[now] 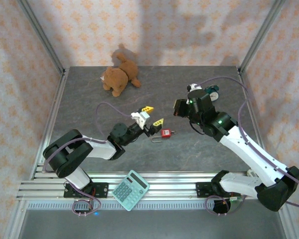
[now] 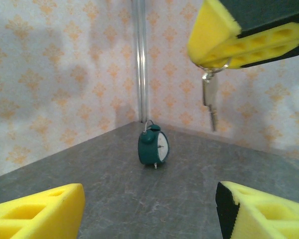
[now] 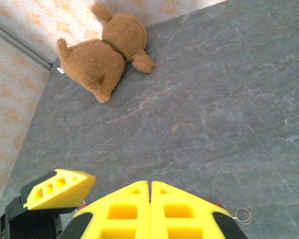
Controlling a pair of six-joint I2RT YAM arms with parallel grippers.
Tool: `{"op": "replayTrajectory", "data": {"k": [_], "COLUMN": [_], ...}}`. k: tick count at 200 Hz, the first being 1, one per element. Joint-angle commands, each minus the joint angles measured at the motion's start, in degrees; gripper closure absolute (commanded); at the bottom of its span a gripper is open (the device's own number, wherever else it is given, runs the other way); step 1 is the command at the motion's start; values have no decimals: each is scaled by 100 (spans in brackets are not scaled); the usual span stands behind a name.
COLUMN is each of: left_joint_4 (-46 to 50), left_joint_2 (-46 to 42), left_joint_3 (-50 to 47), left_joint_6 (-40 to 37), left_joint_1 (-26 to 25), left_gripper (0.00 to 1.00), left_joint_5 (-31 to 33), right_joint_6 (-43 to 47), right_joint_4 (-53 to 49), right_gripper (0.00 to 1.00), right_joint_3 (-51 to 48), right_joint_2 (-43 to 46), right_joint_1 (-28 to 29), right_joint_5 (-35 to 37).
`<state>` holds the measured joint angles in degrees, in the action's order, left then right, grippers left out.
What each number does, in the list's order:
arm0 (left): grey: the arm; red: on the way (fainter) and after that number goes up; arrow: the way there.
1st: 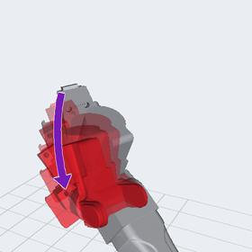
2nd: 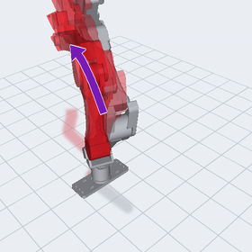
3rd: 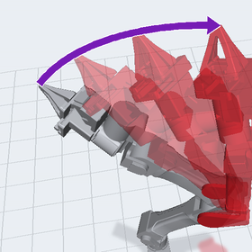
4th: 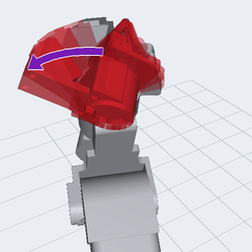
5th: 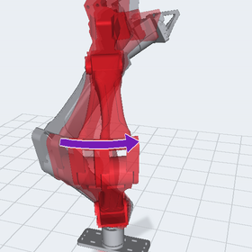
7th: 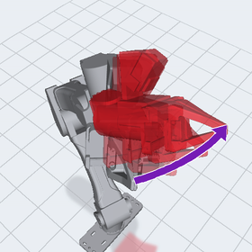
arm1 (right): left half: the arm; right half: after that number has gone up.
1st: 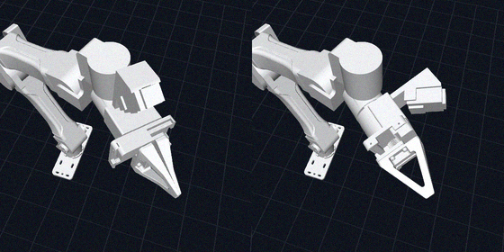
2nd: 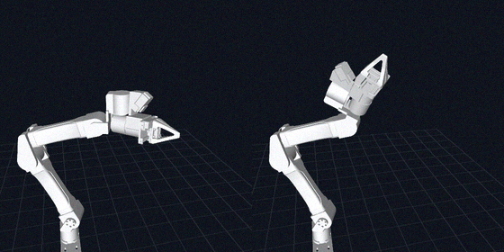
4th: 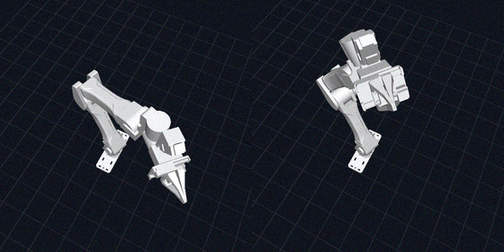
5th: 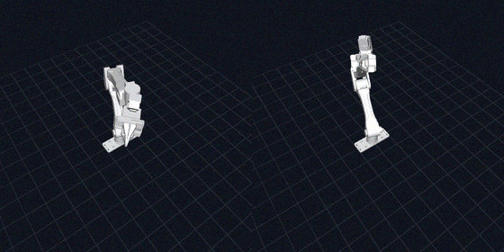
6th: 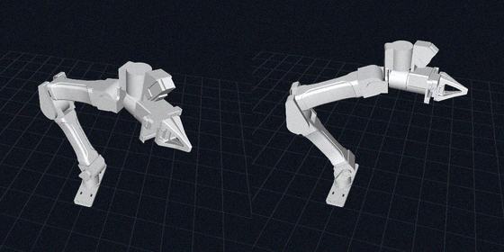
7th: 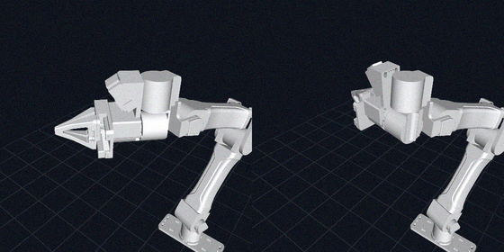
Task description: Unlock with the key
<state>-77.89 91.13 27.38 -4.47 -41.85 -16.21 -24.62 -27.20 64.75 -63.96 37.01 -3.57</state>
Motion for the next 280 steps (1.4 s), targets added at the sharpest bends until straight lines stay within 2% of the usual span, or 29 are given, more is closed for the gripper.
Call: {"op": "replayTrajectory", "data": {"k": [1, 32, 80, 117, 280], "left_joint_4": [-296, -292, -293, -295, -293], "left_joint_2": [-270, -298, -35, 78, 272], "left_joint_3": [-101, -84, 209, 442, 759], "left_joint_6": [223, 292, 387, 289, 178], "left_joint_1": [28, 27, 37, 27, 36], "left_gripper": [30, 29, 29, 32, 50], "left_joint_5": [-212, -368, -568, -463, -366], "right_joint_6": [-247, -581, -1176, -1643, -2440], "right_joint_4": [500, 959, 1569, 2267, 3054], "right_gripper": [99, 99, 99, 100, 100], "right_joint_3": [-128, -122, -269, -594, -1061], "right_joint_2": [-35, -109, -158, -177, -229], "right_joint_1": [-19, -19, -19, -19, -19], "right_joint_5": [-353, -946, -1337, -1510, -1896]}}
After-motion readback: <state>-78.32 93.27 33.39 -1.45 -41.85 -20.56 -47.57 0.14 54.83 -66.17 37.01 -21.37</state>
